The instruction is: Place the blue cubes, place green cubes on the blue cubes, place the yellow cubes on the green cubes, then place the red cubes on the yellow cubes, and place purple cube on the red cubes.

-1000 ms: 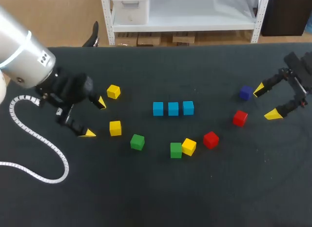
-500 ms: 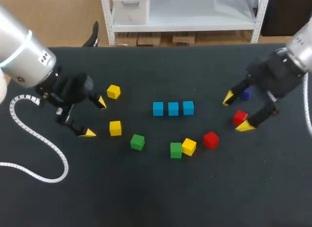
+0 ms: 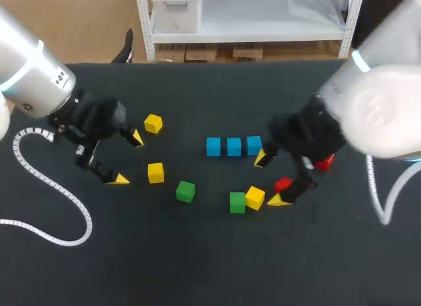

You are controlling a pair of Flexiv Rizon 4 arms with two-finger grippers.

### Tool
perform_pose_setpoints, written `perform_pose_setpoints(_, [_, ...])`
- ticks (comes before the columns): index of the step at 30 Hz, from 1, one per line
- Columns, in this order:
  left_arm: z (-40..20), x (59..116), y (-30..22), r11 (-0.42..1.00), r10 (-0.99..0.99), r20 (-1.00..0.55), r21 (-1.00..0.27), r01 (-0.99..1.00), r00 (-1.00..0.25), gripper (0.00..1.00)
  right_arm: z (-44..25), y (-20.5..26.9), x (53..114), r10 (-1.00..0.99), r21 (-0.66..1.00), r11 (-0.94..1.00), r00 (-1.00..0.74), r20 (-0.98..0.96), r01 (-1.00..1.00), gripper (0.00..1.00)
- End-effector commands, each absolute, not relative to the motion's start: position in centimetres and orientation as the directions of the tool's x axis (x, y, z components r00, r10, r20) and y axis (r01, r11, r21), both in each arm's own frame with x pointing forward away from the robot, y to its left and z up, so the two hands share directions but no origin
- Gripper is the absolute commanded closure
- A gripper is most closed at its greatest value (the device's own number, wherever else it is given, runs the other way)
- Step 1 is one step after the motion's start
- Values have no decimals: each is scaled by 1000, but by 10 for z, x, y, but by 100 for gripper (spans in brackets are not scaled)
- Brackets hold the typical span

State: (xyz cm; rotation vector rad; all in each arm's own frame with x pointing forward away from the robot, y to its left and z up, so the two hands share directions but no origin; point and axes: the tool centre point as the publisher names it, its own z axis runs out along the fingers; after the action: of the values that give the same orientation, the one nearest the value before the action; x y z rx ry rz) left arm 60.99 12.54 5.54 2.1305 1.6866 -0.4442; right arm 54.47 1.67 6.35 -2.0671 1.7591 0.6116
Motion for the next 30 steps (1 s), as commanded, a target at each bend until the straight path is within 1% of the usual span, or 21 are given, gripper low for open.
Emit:
perform_pose_setpoints(1, [55,611,126,-207,849,-475,104,973,231,0,55,41,550,-890,47,-164,127,-439,-985,0])
perform_pose_setpoints(12, [55,611,126,-207,849,-475,104,973,231,0,25,64,553,-927,87,-63,26,-375,-994,0])
perform_pose_setpoints(30, [55,611,126,-207,849,-475,104,973,231,0,-3,65,550,-958,81,11,-34,-286,-997,0])
